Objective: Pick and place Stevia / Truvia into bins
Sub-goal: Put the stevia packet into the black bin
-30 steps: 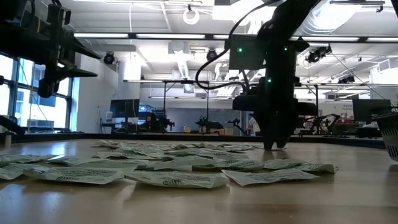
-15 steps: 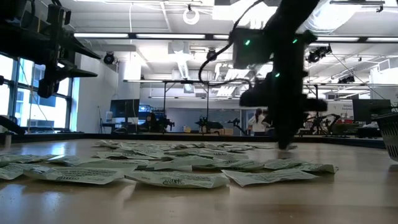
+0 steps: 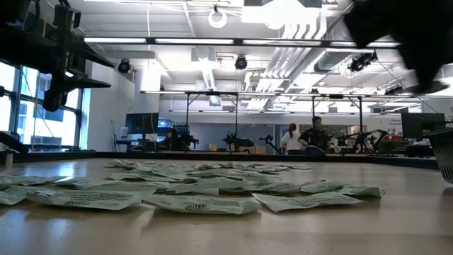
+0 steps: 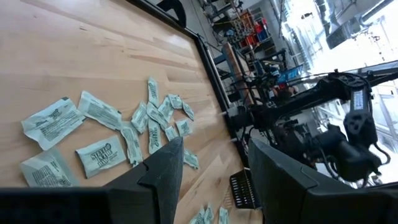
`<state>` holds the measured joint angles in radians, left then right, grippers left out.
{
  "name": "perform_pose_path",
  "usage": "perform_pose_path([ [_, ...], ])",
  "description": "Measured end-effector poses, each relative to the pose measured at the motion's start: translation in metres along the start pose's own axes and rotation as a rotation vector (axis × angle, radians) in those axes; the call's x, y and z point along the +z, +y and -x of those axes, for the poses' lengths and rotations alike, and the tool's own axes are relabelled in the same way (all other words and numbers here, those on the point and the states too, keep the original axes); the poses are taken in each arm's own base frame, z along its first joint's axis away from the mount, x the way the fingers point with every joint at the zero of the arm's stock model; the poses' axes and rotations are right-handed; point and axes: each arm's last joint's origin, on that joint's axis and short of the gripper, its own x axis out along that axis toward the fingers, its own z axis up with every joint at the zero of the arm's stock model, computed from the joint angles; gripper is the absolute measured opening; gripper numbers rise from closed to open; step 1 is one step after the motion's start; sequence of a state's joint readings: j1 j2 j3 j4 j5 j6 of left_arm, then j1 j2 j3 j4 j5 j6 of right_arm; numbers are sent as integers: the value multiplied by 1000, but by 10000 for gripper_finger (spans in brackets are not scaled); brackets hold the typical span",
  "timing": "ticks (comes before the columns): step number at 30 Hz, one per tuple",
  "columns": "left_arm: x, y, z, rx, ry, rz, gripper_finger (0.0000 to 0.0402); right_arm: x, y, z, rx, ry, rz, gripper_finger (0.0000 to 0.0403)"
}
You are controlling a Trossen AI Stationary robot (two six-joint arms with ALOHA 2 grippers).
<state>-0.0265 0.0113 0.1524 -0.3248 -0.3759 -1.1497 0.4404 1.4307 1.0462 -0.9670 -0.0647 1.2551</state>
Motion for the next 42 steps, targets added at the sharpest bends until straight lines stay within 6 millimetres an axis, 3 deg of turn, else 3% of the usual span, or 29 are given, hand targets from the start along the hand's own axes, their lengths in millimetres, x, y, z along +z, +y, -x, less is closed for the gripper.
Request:
perform_pose_path([
  [4, 0, 0, 0, 0, 0, -2, 215, -35, 11, -8, -10, 82, 56, 6],
  [7, 0, 0, 0, 0, 1, -2, 215, -46, 15, -19, -52, 103, 97, 21],
  [13, 0, 0, 0, 0, 1, -4, 215, -43, 19, -42, -138, 108, 85, 94],
  [18, 0, 0, 0, 0, 1, 0, 215, -31, 18, -41, -145, 39, 26, 168],
  [23, 1, -2, 0, -21, -6, 15, 215, 11, 11, -20, -134, -195, -80, 209],
  [30, 2, -3, 0, -33, -14, 21, 215, 113, -31, -16, -131, -291, -46, 204],
  [33, 1, -3, 0, -33, -14, 26, 215, 145, -55, -20, -154, -271, -26, 198],
  [37, 2, -3, 0, -33, -14, 44, 215, 167, -79, -30, -180, -193, 53, 193],
  [42, 2, -3, 0, -32, -14, 47, 215, 182, -89, -44, -215, -188, 126, 193],
])
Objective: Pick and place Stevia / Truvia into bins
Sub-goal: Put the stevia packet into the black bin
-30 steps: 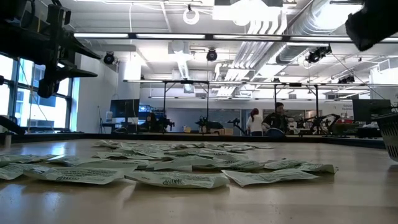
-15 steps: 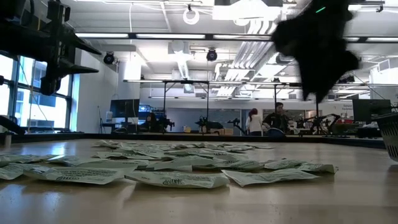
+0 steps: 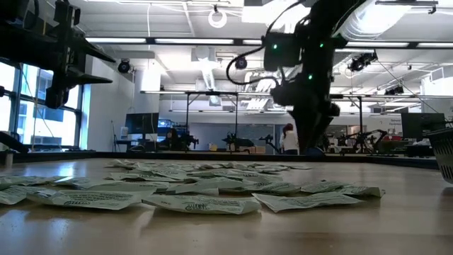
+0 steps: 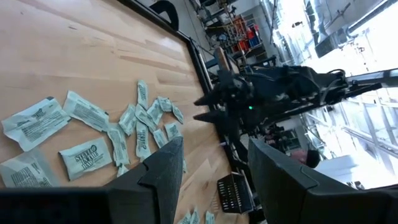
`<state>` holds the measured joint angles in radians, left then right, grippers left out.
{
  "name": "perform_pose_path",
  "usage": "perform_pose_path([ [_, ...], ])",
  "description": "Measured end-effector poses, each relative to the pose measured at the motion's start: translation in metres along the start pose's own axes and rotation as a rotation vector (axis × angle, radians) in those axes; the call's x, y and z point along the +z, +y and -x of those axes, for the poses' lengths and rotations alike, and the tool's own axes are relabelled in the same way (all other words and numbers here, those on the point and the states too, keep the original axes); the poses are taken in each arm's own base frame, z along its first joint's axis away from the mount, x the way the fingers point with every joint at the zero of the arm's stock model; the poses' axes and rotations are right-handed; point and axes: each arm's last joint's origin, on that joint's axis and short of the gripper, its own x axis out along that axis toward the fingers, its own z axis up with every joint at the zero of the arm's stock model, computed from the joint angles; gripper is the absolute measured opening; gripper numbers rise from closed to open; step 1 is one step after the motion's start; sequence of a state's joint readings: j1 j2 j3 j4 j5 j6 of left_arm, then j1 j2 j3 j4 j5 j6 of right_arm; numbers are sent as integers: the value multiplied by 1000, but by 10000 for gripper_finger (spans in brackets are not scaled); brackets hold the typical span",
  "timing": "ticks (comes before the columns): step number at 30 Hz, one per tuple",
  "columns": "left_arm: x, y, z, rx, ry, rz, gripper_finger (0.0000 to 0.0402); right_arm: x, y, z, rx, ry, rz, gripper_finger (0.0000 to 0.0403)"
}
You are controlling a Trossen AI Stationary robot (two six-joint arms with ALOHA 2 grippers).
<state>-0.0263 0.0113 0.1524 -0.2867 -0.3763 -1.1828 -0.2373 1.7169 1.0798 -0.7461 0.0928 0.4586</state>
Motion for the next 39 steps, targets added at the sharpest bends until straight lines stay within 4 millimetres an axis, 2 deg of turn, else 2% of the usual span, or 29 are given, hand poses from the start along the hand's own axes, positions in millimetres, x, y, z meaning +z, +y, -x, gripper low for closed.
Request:
perform_pose_path([
  [7, 0, 0, 0, 1, -2, 0, 215, 8, 1, -29, -12, 12, 43, 193],
  [12, 0, 0, 0, 2, -3, 0, 215, 10, 3, -42, -18, 30, 37, 182],
  [16, 0, 0, 0, 3, -6, 0, 215, 9, 2, -43, -23, 40, 39, 132],
  [21, 0, 0, 0, 6, -9, 0, 215, 8, 3, -42, 4, 56, 28, 21],
  [22, 0, 0, 0, 6, -9, 0, 215, 7, 3, -42, 8, 61, 20, 12],
  [24, 0, 0, 0, 6, -9, 0, 215, 5, 6, -40, 12, 64, -2, 17],
  [28, 0, 1, 0, 8, -8, -1, 215, -9, 17, -21, -3, 70, -24, 21],
  [31, 0, 1, 0, 8, -8, -1, 215, -23, 31, 12, 23, 19, -7, 5],
  [34, 0, 1, 0, 9, -8, -21, 215, -49, 43, 44, 39, 9, 14, 11],
  [39, 0, 1, 0, 12, -6, -37, 215, -97, 60, 91, 120, 19, -49, 4],
])
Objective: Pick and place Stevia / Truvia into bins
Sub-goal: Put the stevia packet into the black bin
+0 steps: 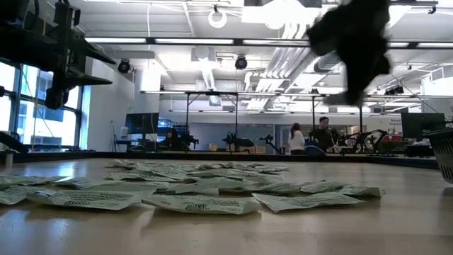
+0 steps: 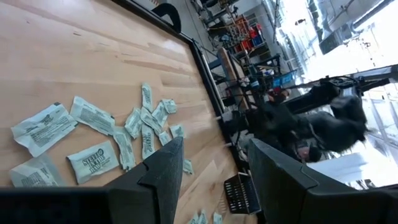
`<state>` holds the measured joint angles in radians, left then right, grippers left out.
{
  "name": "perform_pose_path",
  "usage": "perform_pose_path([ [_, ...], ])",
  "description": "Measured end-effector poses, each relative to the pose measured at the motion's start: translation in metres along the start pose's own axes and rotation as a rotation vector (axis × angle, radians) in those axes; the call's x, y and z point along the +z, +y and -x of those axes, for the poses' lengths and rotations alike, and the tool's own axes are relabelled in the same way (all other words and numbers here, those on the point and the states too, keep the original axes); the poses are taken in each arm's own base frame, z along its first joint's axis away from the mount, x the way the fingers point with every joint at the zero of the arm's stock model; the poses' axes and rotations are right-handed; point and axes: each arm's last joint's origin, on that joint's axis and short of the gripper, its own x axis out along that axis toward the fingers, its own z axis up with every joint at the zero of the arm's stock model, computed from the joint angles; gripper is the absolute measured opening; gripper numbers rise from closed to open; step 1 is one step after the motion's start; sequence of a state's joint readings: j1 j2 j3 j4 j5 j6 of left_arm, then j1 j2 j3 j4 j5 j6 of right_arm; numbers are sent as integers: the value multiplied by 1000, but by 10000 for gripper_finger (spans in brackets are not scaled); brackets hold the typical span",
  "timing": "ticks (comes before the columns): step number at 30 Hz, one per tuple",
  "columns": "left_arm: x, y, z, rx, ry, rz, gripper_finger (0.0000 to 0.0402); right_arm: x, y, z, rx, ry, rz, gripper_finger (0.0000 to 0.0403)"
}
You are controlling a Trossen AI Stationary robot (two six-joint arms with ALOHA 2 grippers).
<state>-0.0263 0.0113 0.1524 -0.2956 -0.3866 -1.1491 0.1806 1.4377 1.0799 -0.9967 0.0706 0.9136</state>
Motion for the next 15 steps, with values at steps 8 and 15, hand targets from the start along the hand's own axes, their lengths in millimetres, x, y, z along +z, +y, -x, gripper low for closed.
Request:
perform_pose_path([
  [8, 0, 0, 0, 0, 0, -46, 215, -66, 36, 4, 60, 196, -43, 5],
  [15, 0, 0, 0, -1, 1, -47, 215, -89, 52, -19, -36, 264, -53, 30],
])
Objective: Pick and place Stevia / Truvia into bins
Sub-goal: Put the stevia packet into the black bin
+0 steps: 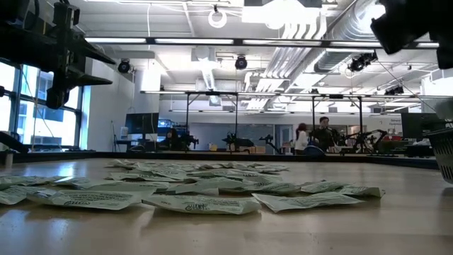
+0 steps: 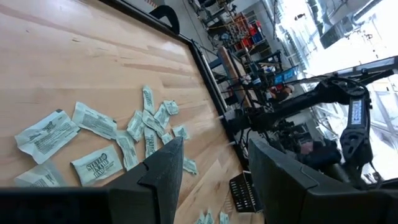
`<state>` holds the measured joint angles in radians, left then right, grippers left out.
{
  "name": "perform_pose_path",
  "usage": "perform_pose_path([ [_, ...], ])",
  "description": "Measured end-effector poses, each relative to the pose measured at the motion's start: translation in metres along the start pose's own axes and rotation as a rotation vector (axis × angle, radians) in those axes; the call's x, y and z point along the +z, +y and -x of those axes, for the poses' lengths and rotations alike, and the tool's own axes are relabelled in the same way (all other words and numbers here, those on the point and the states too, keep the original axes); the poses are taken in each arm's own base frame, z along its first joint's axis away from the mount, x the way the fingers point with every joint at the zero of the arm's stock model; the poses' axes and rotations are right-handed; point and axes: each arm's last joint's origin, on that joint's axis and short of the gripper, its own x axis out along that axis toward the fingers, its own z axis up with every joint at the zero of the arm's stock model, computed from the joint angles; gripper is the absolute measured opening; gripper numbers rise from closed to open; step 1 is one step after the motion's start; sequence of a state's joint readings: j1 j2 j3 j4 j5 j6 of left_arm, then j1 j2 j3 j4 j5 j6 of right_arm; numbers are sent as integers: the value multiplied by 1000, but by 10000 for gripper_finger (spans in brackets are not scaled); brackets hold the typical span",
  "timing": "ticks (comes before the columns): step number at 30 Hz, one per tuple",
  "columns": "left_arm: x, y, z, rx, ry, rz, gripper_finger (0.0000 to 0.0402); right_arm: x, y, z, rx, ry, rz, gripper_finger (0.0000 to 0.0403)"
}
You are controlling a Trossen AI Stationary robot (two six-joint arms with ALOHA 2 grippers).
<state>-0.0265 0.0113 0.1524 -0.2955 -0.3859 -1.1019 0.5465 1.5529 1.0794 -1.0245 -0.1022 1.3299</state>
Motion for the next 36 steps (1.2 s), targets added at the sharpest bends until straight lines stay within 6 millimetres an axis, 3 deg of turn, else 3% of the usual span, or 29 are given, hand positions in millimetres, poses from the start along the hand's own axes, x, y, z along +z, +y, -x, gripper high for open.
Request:
perform_pose_path([
  [5, 0, 0, 0, 0, 0, 0, 215, 1, 3, -10, -32, 47, -3, 92],
  [10, 0, 0, 0, -3, -1, 3, 215, 11, 0, -6, -26, -5, -30, 160],
  [13, 0, -1, 0, -7, -3, 9, 215, 31, -5, 0, 10, -77, -60, 194],
  [16, 0, -1, 0, -8, -3, 10, 215, 65, -11, 4, 63, -162, -70, 215],
  [21, 1, -1, 0, -3, -15, 27, 215, 129, -19, 1, 194, -289, 34, 224],
  [24, 1, -1, 0, -3, -16, 33, 215, 152, -22, -9, 218, -313, 124, 224],
  [32, 1, -1, 0, -1, -16, 33, 215, 178, -15, -42, 139, -417, 308, 224],
  [36, 1, -1, 0, -1, -16, 34, 215, 186, -10, -49, 141, -492, 309, 224],
])
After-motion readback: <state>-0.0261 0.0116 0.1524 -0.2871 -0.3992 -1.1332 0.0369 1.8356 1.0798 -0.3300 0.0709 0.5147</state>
